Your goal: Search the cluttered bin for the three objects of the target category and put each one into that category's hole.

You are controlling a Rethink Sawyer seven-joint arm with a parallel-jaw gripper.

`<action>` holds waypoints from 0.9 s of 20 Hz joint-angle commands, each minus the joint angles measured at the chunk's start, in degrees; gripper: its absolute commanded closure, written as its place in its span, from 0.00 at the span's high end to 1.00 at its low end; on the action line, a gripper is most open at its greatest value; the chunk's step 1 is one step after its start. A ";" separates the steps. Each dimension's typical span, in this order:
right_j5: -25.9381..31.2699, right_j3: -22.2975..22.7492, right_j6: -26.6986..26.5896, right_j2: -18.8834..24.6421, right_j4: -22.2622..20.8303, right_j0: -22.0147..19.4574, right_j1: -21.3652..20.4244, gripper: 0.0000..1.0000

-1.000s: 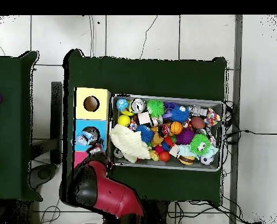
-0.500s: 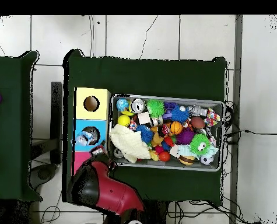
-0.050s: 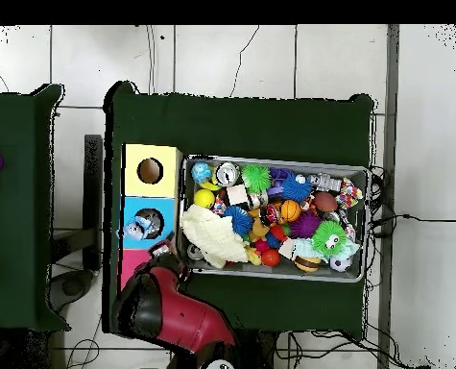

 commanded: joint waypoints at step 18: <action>-2.03 -5.42 12.22 3.88 8.07 6.05 4.17 1.00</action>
